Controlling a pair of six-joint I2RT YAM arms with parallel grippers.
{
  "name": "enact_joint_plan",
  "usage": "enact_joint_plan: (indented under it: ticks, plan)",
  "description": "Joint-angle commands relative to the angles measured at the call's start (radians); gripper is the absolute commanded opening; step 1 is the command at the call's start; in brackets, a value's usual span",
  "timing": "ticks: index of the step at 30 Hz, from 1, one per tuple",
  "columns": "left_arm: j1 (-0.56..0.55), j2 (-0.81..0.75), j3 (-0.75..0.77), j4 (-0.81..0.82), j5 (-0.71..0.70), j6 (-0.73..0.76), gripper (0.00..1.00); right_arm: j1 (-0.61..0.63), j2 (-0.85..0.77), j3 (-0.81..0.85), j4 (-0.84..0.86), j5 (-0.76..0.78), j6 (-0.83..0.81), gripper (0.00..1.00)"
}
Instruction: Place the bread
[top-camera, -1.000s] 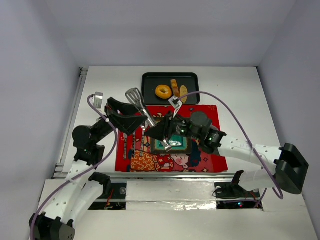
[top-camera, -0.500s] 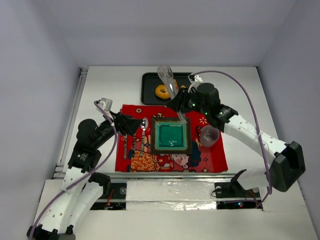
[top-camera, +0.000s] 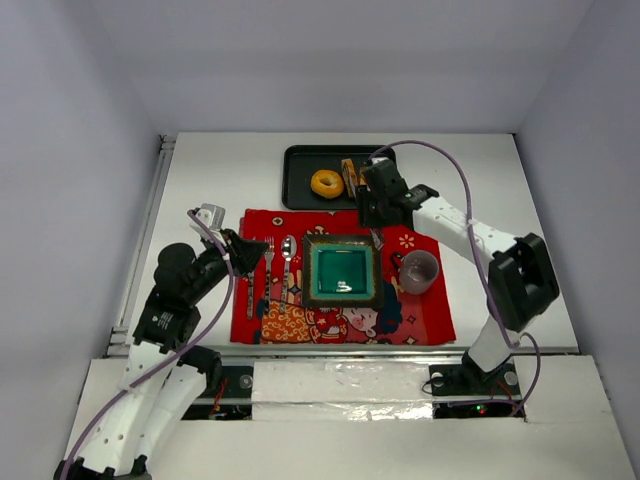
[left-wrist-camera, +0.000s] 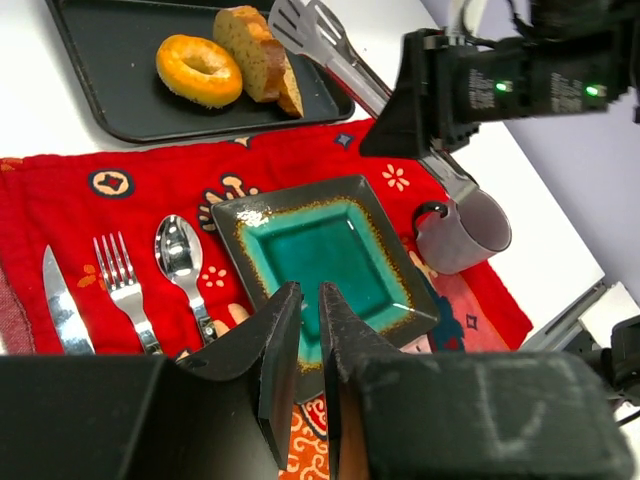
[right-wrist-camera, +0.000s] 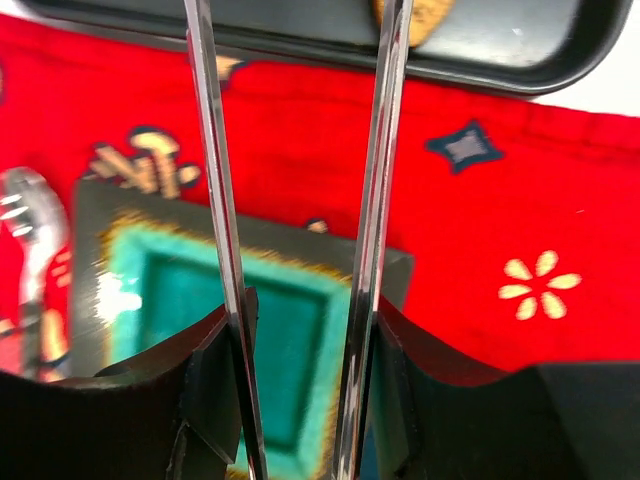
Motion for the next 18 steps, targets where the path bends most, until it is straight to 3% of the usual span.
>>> enact_joint_plan:
  ticks: [1, 11, 13, 14, 18]
  plan:
    - [-0.001, -0.024, -0.007, 0.024, -0.004, 0.018, 0.11, -0.014, 0.035, 0.096, -0.063, 0.075, -0.048, 0.51]
    - [-0.001, -0.05, -0.014, 0.031, -0.001, 0.02, 0.11, -0.025, 0.211, 0.228, -0.08, 0.035, -0.076, 0.51]
    - [-0.001, -0.047, -0.013, 0.031, 0.0, 0.02, 0.11, -0.025, 0.24, 0.253, -0.096, 0.042, -0.078, 0.46]
    - [-0.001, -0.048, -0.014, 0.03, -0.001, 0.02, 0.11, -0.025, 0.242, 0.262, -0.096, 0.056, -0.075, 0.36]
    - [-0.001, -0.05, -0.014, 0.031, -0.003, 0.02, 0.11, -0.025, 0.175, 0.23, -0.065, 0.062, -0.047, 0.34]
